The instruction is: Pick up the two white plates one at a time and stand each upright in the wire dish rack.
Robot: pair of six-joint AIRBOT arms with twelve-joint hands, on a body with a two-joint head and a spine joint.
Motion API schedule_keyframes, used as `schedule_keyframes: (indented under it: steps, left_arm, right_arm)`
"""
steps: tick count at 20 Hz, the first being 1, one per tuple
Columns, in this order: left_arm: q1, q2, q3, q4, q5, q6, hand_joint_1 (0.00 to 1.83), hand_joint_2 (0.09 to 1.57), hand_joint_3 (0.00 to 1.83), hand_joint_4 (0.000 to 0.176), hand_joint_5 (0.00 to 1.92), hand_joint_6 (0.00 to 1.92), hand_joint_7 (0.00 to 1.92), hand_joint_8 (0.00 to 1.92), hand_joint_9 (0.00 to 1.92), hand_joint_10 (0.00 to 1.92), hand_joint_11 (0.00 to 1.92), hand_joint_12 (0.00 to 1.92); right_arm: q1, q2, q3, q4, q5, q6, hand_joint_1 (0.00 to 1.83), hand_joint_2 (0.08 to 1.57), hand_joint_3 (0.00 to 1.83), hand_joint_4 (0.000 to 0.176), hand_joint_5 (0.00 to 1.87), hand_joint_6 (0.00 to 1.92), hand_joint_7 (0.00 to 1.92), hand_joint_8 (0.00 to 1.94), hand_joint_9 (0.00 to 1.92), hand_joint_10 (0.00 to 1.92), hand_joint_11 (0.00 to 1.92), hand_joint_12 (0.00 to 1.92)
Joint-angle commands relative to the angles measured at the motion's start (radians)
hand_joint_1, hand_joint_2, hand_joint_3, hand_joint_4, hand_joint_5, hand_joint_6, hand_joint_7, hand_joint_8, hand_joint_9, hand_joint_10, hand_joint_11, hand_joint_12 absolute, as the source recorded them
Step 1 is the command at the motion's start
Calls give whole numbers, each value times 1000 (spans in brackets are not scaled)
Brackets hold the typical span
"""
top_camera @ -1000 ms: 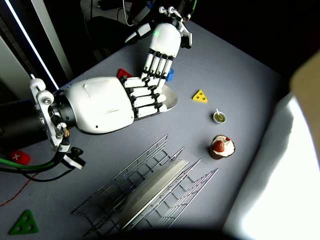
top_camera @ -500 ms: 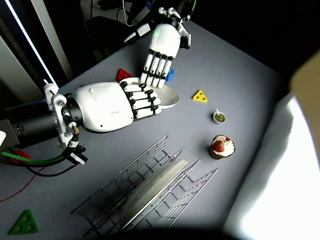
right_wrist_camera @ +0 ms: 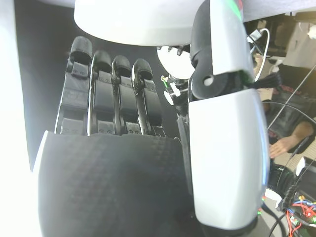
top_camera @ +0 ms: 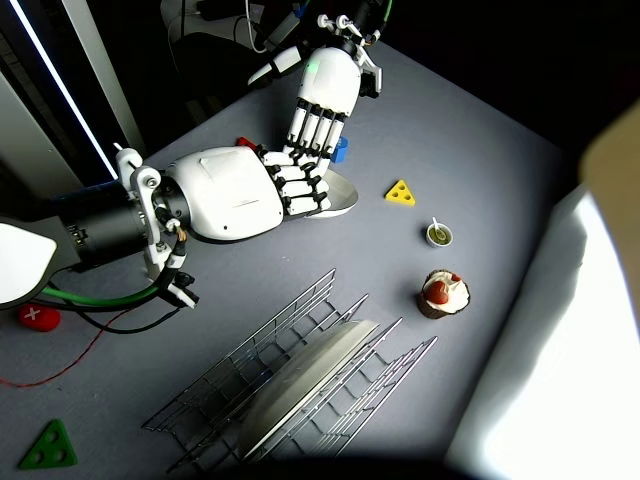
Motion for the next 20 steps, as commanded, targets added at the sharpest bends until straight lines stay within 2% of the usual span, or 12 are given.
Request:
schedule_keyframes:
  steps: [1,3,5,7,14,17,20]
  left_arm:
    - [0,-4,2,-19,-42,-5,4,888,4,0,56,8,64,8,63,4,55,6]
    - [-1,-5,5,-19,-41,-5,8,893,5,0,49,4,65,8,66,5,55,6]
    - [-2,-6,7,-19,-42,-5,15,897,5,0,16,0,29,0,36,2,31,2]
    - [-1,-7,8,-22,-42,-5,3,891,1,0,32,7,47,7,55,9,55,12]
    - [0,-9,8,-26,-44,-5,1,886,0,0,30,0,42,0,52,0,55,8]
    - [0,-8,10,-31,-47,-5,0,881,0,0,24,3,39,1,47,0,35,0]
    - [0,-7,11,-35,-50,-5,0,879,0,0,26,3,45,4,49,1,22,0]
  right_arm:
    - [-5,-8,-3,53,73,-6,1199,947,7,0,208,0,134,0,154,0,203,68]
    - [-14,-37,7,53,69,-15,1210,926,0,0,249,5,189,5,221,9,278,110]
    - [-14,-62,24,53,66,-18,1257,938,4,0,250,1,167,0,179,0,231,95]
    - [-14,-106,67,53,62,-29,1265,954,9,0,248,3,191,10,230,19,276,116]
    - [-9,-154,142,32,62,-32,1366,954,0,0,436,6,386,6,392,8,434,163]
    - [-5,-161,135,32,62,-32,1404,992,8,0,506,7,465,10,463,12,489,183]
    - [-4,-162,99,47,62,-78,1409,1016,2,0,567,3,545,4,560,7,576,199]
